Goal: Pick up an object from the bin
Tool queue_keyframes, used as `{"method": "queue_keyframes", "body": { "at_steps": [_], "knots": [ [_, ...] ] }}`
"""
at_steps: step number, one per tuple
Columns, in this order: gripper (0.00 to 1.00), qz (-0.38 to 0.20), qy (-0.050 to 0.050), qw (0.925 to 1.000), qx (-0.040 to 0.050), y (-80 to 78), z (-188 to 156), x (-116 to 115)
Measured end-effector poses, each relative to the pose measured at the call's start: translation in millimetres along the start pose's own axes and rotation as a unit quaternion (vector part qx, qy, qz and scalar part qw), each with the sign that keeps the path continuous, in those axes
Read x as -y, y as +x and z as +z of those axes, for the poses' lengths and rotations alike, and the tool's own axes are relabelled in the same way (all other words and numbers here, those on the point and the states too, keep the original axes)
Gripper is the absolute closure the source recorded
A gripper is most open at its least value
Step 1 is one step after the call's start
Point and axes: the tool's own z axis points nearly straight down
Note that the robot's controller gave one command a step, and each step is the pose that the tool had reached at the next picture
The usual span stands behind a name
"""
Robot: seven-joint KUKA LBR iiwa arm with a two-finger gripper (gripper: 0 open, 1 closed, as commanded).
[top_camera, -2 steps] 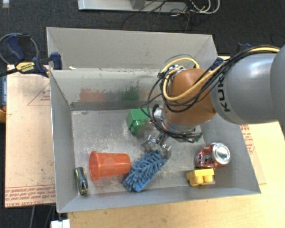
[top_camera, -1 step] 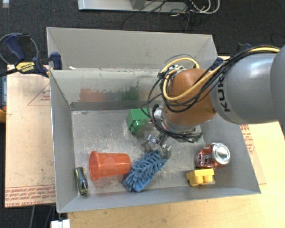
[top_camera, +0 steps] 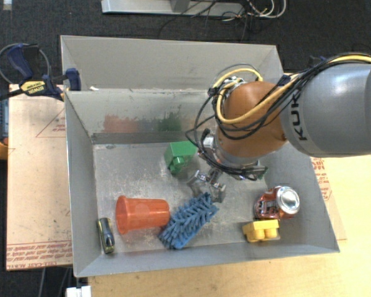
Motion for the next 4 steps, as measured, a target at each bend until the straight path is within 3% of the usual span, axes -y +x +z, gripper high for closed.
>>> {"method": "queue_keyframes", "body": {
  "at_steps": [1, 2, 3, 4],
  "knots": [
    [1.0, 0.005, -0.001, 1.0, -0.0003, 1.3, 22, -7],
    [1.0, 0.031, 0.002, 0.9995, 0.0036, -31.3, 9, 23],
    [1.0, 0.014, -0.003, 0.9999, -0.0009, 3.0, 18, -3],
    [1.0, 0.012, 0.001, 0.9999, 0.0044, -26.7, 19, 13]
  ]
}}
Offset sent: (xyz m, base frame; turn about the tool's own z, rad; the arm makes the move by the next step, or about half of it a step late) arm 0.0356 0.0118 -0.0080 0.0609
